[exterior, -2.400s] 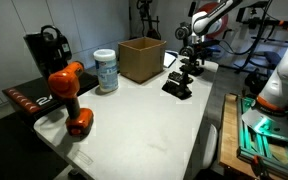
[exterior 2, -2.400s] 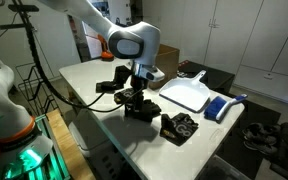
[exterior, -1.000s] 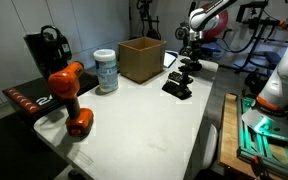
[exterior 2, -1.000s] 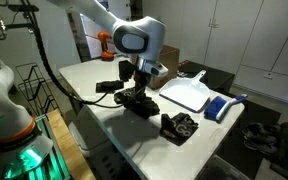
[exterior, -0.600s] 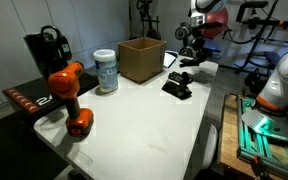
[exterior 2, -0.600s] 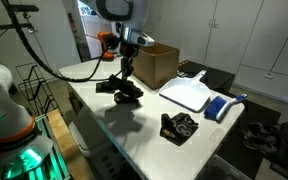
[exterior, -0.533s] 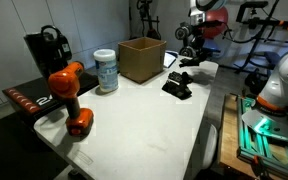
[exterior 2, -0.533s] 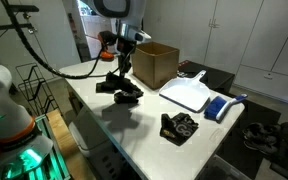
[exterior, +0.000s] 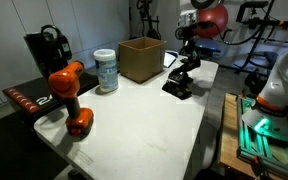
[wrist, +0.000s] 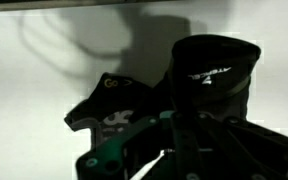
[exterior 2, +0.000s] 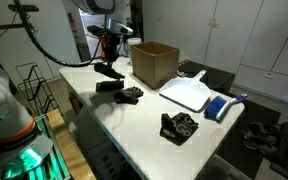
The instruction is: Pick up the second glove from the right and put it on the leftmost glove, pick up the glove to the right of the stacked glove and put it on the stack of gloves, pick up the rightmost glove and put it on the stack of gloves, pick up all the gloves and put them in the cardboard box
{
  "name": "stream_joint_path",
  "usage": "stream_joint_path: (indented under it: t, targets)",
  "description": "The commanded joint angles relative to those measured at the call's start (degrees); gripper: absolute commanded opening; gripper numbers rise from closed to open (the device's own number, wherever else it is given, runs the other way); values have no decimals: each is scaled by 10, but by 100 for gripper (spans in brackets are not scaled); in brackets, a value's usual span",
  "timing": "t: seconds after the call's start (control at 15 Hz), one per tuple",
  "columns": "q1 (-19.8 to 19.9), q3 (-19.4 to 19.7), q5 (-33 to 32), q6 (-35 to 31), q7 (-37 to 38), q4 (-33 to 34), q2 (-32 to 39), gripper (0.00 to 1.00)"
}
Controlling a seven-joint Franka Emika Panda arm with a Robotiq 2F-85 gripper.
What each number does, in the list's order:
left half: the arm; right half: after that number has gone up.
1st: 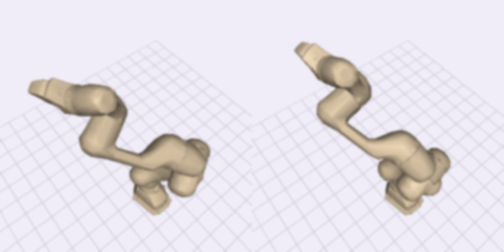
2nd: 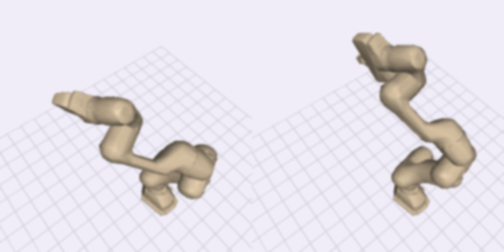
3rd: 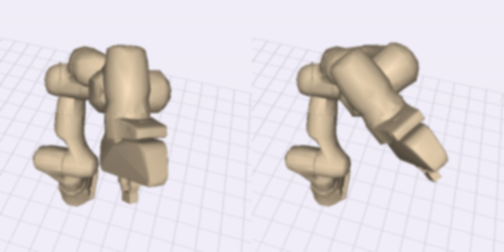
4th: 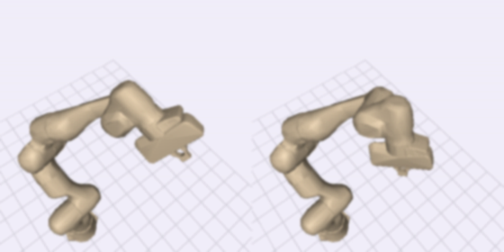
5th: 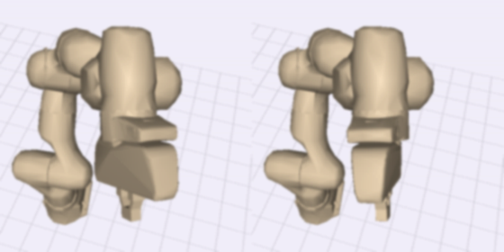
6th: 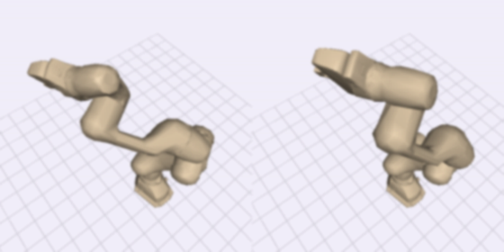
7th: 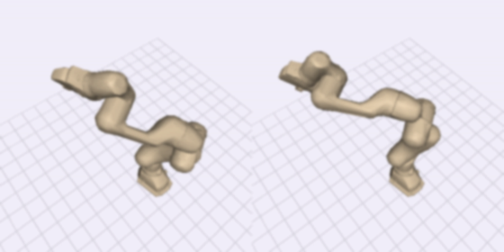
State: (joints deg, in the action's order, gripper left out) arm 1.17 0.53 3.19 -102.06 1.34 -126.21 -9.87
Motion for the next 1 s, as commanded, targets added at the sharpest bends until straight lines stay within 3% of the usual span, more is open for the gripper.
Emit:
stream_joint_path:
  t: [0.0, 0.33, 0.6, 0.67, 0.73, 0.93]
  targets:
    - [-25, -16, 29, -40, -30, -11, 17, 1]
    - [-39, -29, 29, -108, -48, -22, 55, 1]
    - [-38, -34, 28, -129, -12, -25, 75, 1]
    - [-38, -34, 26, -134, -2, -25, 78, 29]
    - [-38, -34, 31, -132, 7, -23, 80, 29]
    - [-35, -31, 47, -134, 50, -24, 65, 51]
